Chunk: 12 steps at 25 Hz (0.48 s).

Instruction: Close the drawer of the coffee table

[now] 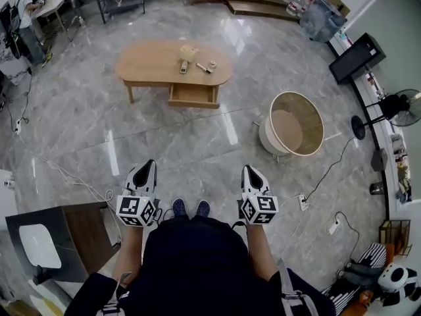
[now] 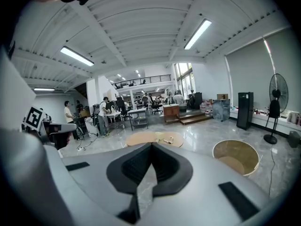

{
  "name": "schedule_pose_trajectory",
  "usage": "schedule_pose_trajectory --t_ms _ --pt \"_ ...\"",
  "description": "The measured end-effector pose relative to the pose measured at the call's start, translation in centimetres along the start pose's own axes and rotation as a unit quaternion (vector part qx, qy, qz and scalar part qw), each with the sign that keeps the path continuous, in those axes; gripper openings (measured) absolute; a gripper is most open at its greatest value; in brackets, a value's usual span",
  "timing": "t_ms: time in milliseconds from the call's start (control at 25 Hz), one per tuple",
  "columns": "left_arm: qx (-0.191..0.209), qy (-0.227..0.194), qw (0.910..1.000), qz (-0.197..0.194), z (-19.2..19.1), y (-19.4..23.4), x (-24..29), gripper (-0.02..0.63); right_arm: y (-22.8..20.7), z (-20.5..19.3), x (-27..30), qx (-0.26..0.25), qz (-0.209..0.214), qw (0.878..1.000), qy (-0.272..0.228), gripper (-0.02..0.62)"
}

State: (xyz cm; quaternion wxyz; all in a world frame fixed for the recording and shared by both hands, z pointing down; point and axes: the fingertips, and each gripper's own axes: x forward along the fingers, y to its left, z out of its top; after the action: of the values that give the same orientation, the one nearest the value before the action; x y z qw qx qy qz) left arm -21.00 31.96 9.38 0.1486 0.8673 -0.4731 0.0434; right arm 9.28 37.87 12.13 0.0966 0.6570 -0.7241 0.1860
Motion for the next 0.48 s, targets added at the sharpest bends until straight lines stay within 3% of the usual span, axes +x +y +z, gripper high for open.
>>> schedule_pose_trajectory --t_ms 200,480 --pt "-0.003 -0.023 0.9997 -0.004 0.8 2.1 -0.2 0.025 1.7 1.2 1.6 -0.02 0.004 1.0 -0.015 0.026" --pt "-0.009 -0.008 0.9998 -0.017 -0.3 1.9 -0.2 0.025 3.4 0.3 0.2 -0.017 -0.002 1.0 -0.02 0.026"
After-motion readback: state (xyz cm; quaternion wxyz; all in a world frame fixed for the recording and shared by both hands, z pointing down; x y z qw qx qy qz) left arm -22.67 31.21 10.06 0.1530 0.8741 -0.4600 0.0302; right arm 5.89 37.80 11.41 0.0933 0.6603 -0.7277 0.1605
